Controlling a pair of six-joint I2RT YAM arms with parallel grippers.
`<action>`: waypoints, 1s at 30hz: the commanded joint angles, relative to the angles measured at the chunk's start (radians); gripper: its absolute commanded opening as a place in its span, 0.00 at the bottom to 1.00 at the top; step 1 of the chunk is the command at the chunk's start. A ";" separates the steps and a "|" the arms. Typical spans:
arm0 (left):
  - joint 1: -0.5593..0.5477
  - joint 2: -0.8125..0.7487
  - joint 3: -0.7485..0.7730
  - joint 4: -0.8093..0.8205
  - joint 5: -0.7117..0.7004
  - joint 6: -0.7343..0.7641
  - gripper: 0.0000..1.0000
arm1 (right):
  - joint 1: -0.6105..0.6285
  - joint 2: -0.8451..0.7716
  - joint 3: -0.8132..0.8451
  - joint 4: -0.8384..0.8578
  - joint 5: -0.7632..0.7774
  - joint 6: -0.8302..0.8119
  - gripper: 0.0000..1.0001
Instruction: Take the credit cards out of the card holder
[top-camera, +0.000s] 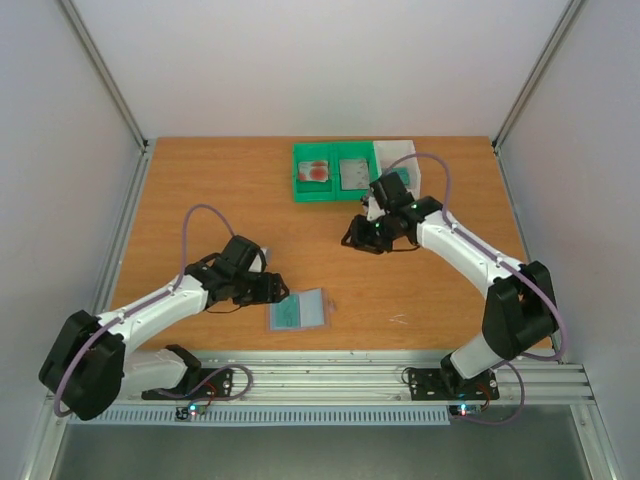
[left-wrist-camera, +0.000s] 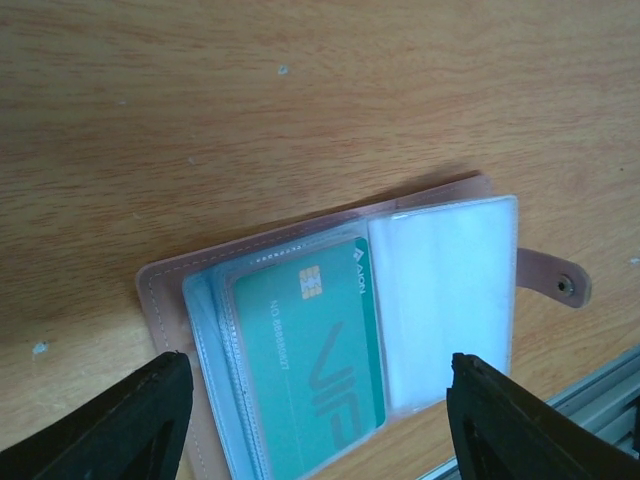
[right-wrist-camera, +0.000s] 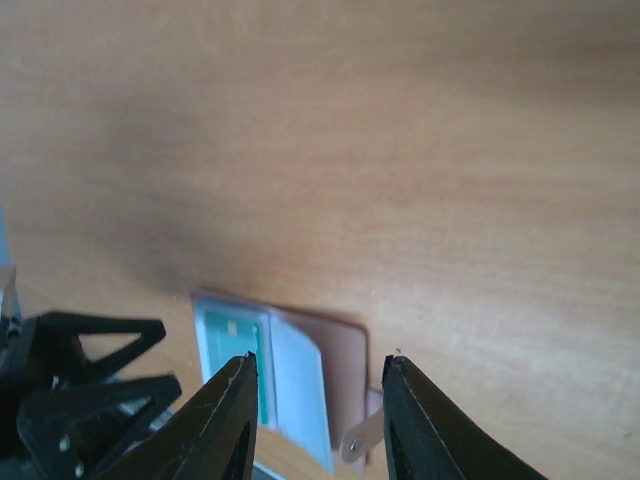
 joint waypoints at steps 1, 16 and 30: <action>0.002 0.020 -0.036 0.104 0.011 -0.021 0.69 | 0.079 -0.052 -0.091 0.106 -0.027 0.069 0.35; 0.002 -0.027 -0.131 0.167 0.005 -0.099 0.53 | 0.342 0.026 -0.216 0.338 -0.025 0.217 0.27; 0.003 -0.029 -0.161 0.248 0.058 -0.128 0.37 | 0.389 0.138 -0.270 0.539 -0.073 0.237 0.22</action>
